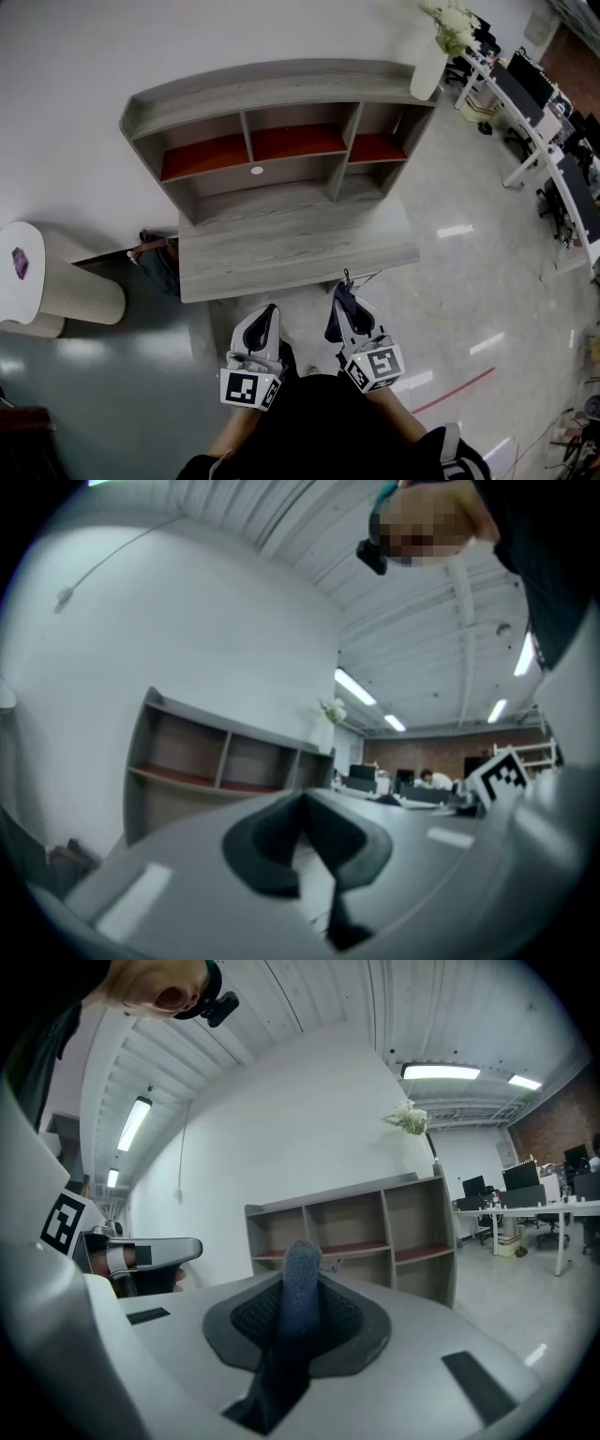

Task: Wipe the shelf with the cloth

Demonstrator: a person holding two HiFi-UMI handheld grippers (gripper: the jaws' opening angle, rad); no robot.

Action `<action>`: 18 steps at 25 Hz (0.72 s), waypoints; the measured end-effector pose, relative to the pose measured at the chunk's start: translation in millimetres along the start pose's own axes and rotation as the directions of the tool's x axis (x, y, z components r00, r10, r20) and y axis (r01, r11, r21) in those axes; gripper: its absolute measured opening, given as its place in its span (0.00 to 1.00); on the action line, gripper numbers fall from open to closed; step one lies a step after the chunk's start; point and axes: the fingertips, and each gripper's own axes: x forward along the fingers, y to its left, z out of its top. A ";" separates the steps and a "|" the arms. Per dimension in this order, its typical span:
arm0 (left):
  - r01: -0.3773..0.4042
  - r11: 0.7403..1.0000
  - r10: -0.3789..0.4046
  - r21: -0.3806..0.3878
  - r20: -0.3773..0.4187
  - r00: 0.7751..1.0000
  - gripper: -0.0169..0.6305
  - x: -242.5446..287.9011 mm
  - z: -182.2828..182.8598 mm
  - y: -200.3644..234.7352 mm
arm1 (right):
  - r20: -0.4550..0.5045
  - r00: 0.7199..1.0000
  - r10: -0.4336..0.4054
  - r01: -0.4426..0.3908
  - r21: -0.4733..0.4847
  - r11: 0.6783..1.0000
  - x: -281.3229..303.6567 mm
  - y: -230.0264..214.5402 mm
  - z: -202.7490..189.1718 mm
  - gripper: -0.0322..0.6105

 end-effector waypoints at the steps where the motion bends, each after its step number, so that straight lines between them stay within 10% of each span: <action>1: 0.013 1.000 -0.013 0.006 0.006 1.000 0.03 9.9 3.9 10.3 | 0.003 1.000 -0.011 0.011 0.000 1.000 15.2 -1.8 2.8 0.13; 18: 0.106 0.994 -0.106 -0.035 -0.015 0.994 0.03 100.4 19.8 149.9 | 0.001 0.992 -0.126 0.126 -0.033 0.991 183.3 -10.0 40.5 0.13</action>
